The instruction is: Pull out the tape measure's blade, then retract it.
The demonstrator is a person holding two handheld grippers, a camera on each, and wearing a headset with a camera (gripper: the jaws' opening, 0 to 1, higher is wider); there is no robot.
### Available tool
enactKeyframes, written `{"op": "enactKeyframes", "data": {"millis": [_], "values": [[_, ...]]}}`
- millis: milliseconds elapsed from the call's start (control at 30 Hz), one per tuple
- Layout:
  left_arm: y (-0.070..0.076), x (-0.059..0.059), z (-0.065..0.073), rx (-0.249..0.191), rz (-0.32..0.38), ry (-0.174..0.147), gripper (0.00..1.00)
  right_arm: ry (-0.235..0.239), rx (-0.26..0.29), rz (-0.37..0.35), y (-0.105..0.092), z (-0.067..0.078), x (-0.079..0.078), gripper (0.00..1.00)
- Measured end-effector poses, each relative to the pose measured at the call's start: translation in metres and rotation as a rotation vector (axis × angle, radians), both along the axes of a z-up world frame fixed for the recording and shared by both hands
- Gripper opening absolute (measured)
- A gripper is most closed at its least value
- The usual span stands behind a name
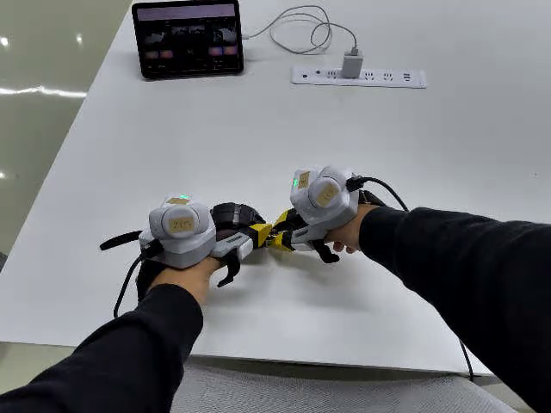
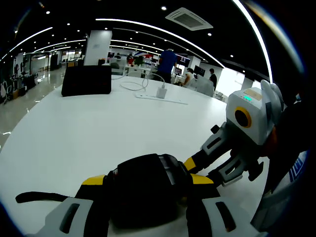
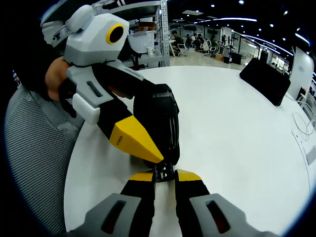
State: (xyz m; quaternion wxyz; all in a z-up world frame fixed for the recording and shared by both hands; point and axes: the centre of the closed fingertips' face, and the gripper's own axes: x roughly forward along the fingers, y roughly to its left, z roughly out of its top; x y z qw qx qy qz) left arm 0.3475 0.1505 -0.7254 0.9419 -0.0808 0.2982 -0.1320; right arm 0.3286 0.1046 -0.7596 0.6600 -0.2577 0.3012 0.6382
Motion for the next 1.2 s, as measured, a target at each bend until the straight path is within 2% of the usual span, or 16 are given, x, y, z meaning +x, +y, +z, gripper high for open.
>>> {"op": "enactKeyframes", "data": {"millis": [233, 400, 533, 600, 667, 967, 1200], "values": [[0.0002, 0.0002, 0.0, 0.0, 0.002, 0.002, 0.59, 0.006, 0.004, -0.015, -0.0016, 0.0003, 0.0008, 0.1], [0.0017, 0.0006, 0.0006, -0.018, 0.01, 0.004, 0.59, 0.004, 0.01, -0.024, -0.0028, 0.0026, 0.0012, 0.12], [0.0, 0.0, -0.0002, 0.003, -0.004, 0.002, 0.58, 0.013, -0.004, -0.026, -0.0038, 0.0003, -0.0009, 0.12], [0.0006, 0.0001, 0.0002, -0.002, 0.0, 0.002, 0.58, 0.007, -0.016, -0.041, -0.0078, -0.0019, 0.0012, 0.13], [0.0003, -0.0001, 0.0003, -0.002, 0.0, 0.001, 0.58, 0.015, -0.003, -0.044, -0.0091, -0.0005, -0.0002, 0.12], [-0.0004, -0.0008, 0.0006, -0.002, -0.002, 0.002, 0.58, -0.024, 0.01, -0.01, -0.0075, -0.0009, -0.0016, 0.11], [-0.0001, -0.0003, 0.0003, -0.001, 0.0, -0.001, 0.58, -0.018, 0.011, -0.013, -0.0071, -0.0012, -0.0007, 0.11]]}}
